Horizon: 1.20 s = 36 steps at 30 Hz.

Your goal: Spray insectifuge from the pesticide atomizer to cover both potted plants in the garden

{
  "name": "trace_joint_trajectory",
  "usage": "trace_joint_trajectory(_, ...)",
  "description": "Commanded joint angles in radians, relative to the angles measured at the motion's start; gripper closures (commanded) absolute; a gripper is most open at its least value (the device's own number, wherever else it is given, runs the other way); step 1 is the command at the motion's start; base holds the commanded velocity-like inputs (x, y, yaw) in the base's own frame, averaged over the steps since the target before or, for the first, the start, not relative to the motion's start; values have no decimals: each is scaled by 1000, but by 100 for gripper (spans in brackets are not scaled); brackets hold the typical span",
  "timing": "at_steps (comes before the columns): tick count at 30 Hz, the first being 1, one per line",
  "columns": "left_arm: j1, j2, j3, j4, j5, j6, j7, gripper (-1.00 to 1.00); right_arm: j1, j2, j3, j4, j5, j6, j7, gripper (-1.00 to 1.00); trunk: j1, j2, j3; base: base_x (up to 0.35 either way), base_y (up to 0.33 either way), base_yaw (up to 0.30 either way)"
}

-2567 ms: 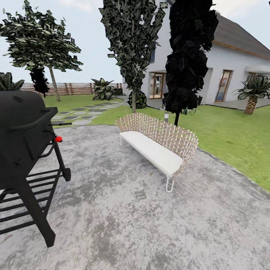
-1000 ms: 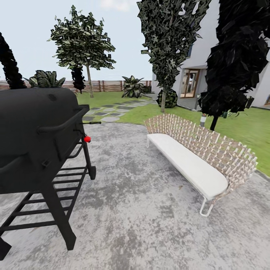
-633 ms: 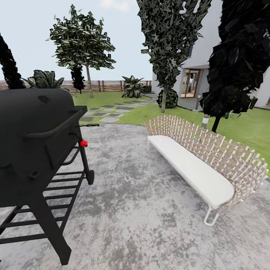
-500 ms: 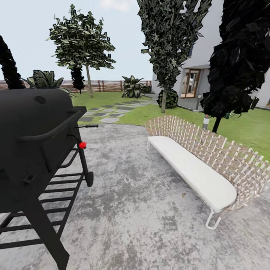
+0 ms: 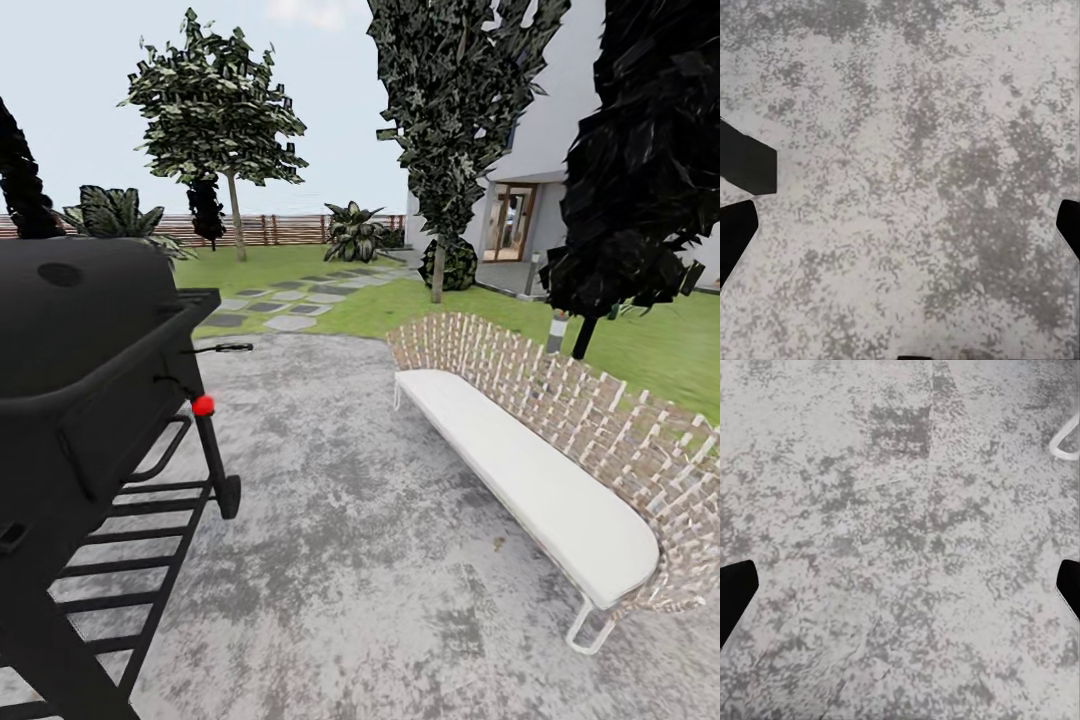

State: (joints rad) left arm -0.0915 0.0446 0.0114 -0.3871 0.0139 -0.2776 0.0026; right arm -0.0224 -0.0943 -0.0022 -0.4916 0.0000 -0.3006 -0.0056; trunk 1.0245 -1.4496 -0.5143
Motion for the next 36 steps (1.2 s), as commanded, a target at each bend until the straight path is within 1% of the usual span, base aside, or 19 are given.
trace_joint_trajectory(1,-1,0,1,1,1,-3,0,-100,-1,0,0,1,0,-3,-1,-100,1,0,-1,339,-89,0)
trace_joint_trajectory(22,-1,-2,0,1,1,-3,0,-100,-1,5,4,2,2,-3,-1,-100,1,0,-2,336,-145,0)
trace_joint_trajectory(36,-1,-2,0,1,1,-4,0,-100,-1,5,4,2,2,-3,-1,-100,1,0,-21,334,-160,64)
